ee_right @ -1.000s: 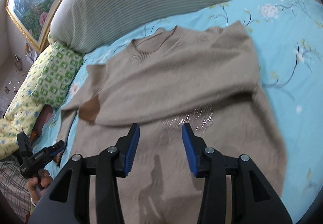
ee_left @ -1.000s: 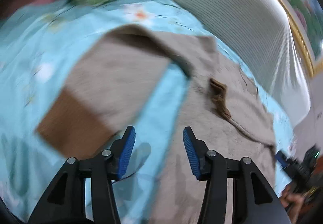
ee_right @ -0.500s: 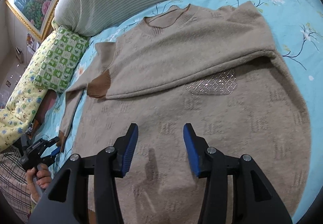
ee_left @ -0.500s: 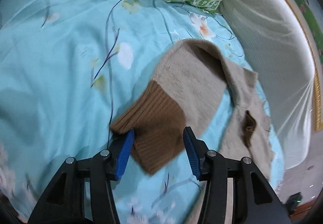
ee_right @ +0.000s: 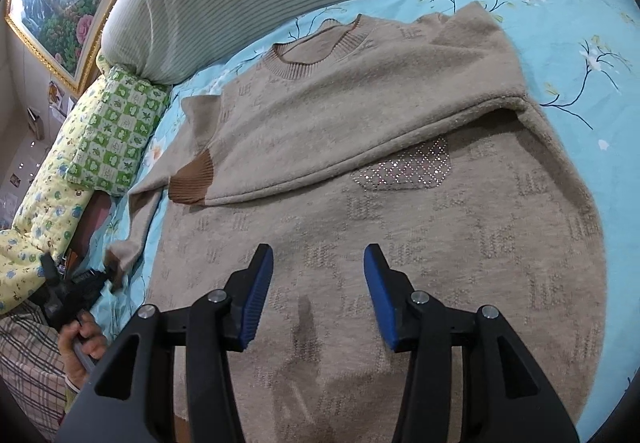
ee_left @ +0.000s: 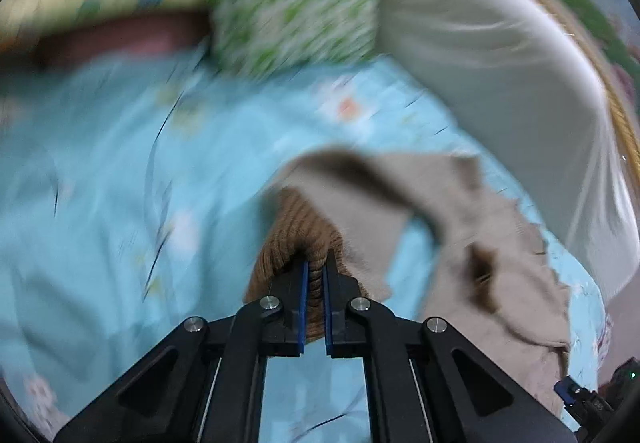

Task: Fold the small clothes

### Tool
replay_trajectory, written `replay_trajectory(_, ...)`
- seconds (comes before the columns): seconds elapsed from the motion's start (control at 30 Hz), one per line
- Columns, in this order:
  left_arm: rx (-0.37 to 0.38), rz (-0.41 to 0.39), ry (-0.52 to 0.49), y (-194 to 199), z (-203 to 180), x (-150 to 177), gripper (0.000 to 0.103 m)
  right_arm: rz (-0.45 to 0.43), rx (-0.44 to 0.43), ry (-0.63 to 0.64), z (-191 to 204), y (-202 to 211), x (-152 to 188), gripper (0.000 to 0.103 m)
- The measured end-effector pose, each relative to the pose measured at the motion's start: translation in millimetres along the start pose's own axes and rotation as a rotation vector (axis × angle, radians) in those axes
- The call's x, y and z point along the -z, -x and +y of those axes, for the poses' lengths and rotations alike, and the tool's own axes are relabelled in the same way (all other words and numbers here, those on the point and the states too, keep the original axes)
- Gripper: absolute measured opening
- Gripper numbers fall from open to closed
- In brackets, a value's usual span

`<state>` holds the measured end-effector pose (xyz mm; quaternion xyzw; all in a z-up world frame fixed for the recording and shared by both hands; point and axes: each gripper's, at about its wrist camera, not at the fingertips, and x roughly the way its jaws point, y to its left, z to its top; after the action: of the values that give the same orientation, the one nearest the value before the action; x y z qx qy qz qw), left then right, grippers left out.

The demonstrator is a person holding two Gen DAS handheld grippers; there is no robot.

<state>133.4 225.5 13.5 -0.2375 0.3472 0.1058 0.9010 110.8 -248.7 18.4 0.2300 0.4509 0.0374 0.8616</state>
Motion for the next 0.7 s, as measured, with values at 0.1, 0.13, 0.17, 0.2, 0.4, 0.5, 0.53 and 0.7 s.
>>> replay_trajectory(0.1, 0.066, -0.084, -0.097, 16.6, -49.1, -21.0, 0.003, -0.003, -0.003, -0.01, -3.6, 1.5, 0.5, 0.049)
replay_trajectory(0.13, 0.096, -0.099, -0.13, 19.1, -68.1, -26.1, 0.003, -0.007, -0.002, -0.014, -4.7, 2.4, 0.9, 0.049)
replay_trajectory(0.17, 0.13, -0.111, -0.166, 20.2, -90.8, -30.4, 0.003, -0.011, -0.002, -0.02, -6.4, 3.9, 0.8, 0.049)
replay_trajectory(0.2, 0.15, -0.117, -0.191, 19.8, -107.7, -32.2, 0.003, -0.018, -0.002, -0.028, -8.5, 5.9, 0.5, 0.049)
replay_trajectory(0.4, 0.312, -0.073, -0.401, -7.5, -234.4, -7.3, 0.003, -0.078, 0.011, -0.083, -33.4, 27.4, -4.6, 0.049)
replay_trajectory(0.5, 0.373, 0.009, -0.486, -37.6, -288.3, 25.4, 0.003, -0.099, 0.028, -0.11, -48.1, 34.7, -7.2, 0.049)
replay_trajectory(0.53, 0.382, 0.041, -0.515, -49.5, -303.9, 38.2, 0.003, -0.106, 0.032, -0.123, -54.4, 37.4, -8.0, 0.049)
replay_trajectory(0.7, 0.394, 0.182, -0.617, -110.1, -349.9, 89.0, 0.004, -0.137, 0.061, -0.176, -82.9, 49.9, -12.8, 0.049)
